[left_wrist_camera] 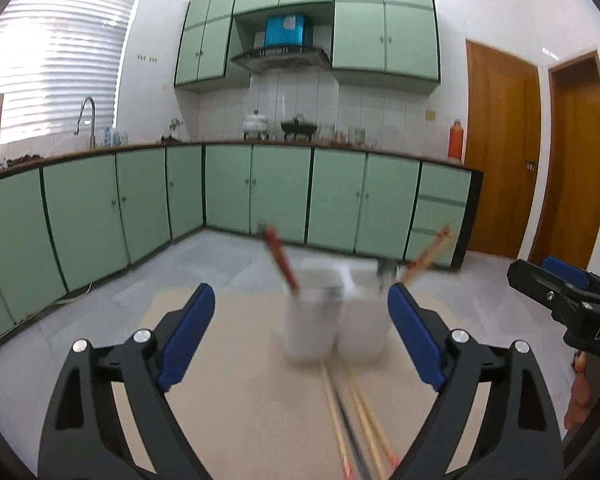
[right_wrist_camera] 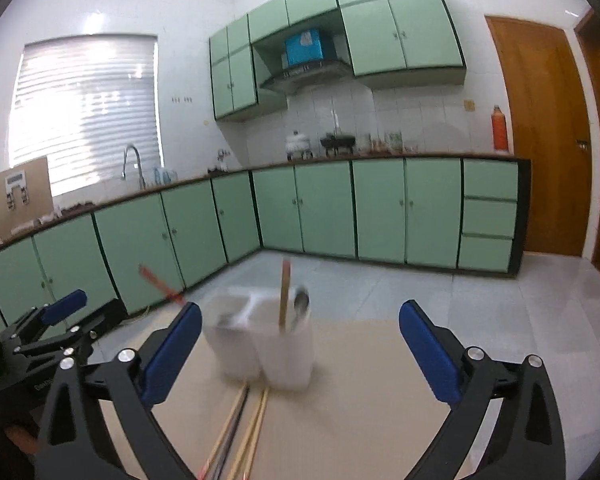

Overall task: Organize utensils
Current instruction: 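Withdraw both tools back toward the remaining chopsticks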

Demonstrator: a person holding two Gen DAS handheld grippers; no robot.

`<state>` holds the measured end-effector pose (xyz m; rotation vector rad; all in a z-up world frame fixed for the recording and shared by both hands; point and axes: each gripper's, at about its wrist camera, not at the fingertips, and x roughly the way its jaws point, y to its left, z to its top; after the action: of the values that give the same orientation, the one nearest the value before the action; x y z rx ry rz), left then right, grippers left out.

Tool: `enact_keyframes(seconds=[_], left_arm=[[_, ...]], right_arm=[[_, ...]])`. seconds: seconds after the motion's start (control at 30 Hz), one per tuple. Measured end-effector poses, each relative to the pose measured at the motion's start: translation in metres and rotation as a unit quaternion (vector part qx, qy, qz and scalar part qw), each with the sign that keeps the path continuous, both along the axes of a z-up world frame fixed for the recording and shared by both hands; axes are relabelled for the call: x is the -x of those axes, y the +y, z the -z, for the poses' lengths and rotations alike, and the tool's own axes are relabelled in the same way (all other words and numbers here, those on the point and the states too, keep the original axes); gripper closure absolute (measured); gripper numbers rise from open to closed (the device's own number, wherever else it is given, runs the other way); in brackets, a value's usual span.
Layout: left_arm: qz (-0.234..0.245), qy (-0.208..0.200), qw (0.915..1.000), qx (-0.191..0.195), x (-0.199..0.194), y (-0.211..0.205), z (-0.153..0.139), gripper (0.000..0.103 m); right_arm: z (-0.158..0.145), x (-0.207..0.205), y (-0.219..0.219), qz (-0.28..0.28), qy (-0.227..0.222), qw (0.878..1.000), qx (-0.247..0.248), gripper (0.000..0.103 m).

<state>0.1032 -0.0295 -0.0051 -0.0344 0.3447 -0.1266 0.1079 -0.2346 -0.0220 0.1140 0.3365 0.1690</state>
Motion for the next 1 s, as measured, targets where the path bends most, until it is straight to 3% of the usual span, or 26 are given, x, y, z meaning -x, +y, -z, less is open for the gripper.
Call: enact_keyframes(seconds=[0.33, 0.77, 1.0], left_arm=[[-0.017, 0.09, 0.9957, -0.014, 0.03, 0.02, 0.063, 0.017], [-0.02, 0.135, 0.9901, -0.033, 0.063, 0.015, 0.101, 0.021], [-0.023, 0.154, 0.9874, -0.027, 0.07, 0.015, 0.109, 0.022]], right_arm=[[0.073, 0.032, 0.009, 0.019, 0.098, 0.995, 0.005, 0.007], [0.123, 0.065, 0.041, -0.022, 0.162, 0.986, 0.021, 0.062], [0.131, 0.066, 0.056, -0.039, 0.181, 0.982, 0.019, 0.068]])
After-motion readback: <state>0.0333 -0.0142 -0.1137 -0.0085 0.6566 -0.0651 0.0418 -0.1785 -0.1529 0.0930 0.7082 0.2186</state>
